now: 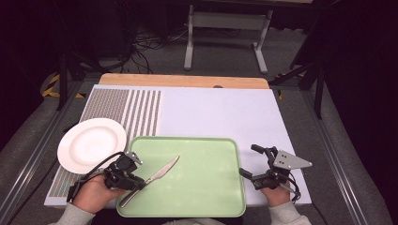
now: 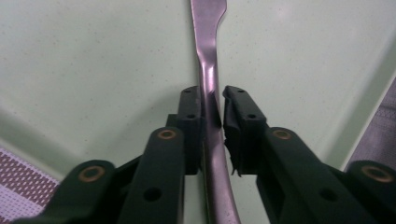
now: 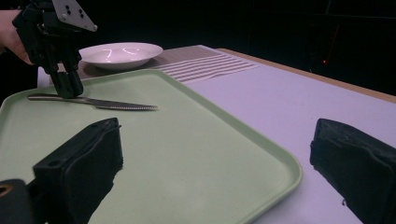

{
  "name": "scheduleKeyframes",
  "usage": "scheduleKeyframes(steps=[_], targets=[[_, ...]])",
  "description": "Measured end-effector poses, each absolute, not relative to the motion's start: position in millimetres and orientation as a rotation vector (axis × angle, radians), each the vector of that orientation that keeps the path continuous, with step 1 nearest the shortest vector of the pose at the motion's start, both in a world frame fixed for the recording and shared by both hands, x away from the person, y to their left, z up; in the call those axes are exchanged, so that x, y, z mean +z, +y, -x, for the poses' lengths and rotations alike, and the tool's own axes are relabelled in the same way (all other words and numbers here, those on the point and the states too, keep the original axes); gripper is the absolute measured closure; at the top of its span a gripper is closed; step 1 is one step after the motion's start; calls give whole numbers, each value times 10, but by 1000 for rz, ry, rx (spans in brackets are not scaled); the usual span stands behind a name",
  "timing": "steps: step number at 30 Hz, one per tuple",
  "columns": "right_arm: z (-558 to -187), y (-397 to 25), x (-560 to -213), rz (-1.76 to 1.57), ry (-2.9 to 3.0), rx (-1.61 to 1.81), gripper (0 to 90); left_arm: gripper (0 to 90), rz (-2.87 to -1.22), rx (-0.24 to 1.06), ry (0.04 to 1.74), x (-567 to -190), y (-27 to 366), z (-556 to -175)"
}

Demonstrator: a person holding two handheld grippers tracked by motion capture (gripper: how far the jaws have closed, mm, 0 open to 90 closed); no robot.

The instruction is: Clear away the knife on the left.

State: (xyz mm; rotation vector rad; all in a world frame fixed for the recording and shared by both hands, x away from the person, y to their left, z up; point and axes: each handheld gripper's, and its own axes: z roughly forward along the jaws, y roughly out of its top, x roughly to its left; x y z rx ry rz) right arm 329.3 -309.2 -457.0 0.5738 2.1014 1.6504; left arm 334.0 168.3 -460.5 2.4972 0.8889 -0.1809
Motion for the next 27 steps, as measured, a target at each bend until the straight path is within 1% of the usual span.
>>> scheduleKeyframes(steps=[1, 5, 7, 10, 12, 13, 15, 16, 17, 20, 21, 22, 23, 24, 27], targets=[[-3293, -3091, -4569, -573, 2101, 1650, 30, 701, -2488, -172, 889, -4590, 1686, -3336], [-3292, -3090, -4569, -572, 2101, 1650, 30, 494, -2447, -154, 875, -4536, 1682, -3328], [-3293, -3088, -4569, -569, 2101, 1652, 30, 405, -2431, -132, 853, -4514, 1671, -3321], [-3291, -3089, -4568, -570, 2102, 1647, 30, 307, -2423, -71, 787, -4491, 1632, -3295], [-3292, -3090, -4569, -570, 2101, 1649, 30, 224, -2428, -2, 723, -4481, 1596, -3277], [-3292, -3090, -4568, -570, 2101, 1648, 31, 210, -2438, 20, 703, -4476, 1574, -3267], [-3292, -3089, -4568, -569, 2101, 1647, 30, 214, -2438, 66, 661, -4471, 1536, -3241], [-3292, -3090, -4569, -570, 2101, 1647, 30, 231, -2440, 80, 630, -4466, 1520, -3231], [-3293, -3089, -4570, -569, 2101, 1650, 30, 277, -2442, 93, 607, -4463, 1503, -3219], [-3290, -3089, -4568, -569, 2101, 1646, 31, 451, -2459, 127, 559, -4465, 1472, -3200], [-3290, -3089, -4569, -570, 2100, 1647, 31, 507, -2467, 142, 519, -4477, 1431, -3179], [-3290, -3090, -4569, -570, 2100, 1644, 30, 553, -2479, 163, 499, -4491, 1396, -3160], [-3290, -3091, -4569, -571, 2101, 1642, 30, 631, -2495, 184, 488, -4502, 1369, -3149], [-3290, -3091, -4568, -570, 2100, 1642, 31, 688, -2509, 197, 485, -4509, 1351, -3138], [-3288, -3090, -4567, -569, 2099, 1645, 31, 822, -2540, 232, 462, -4542, 1301, -3118]])
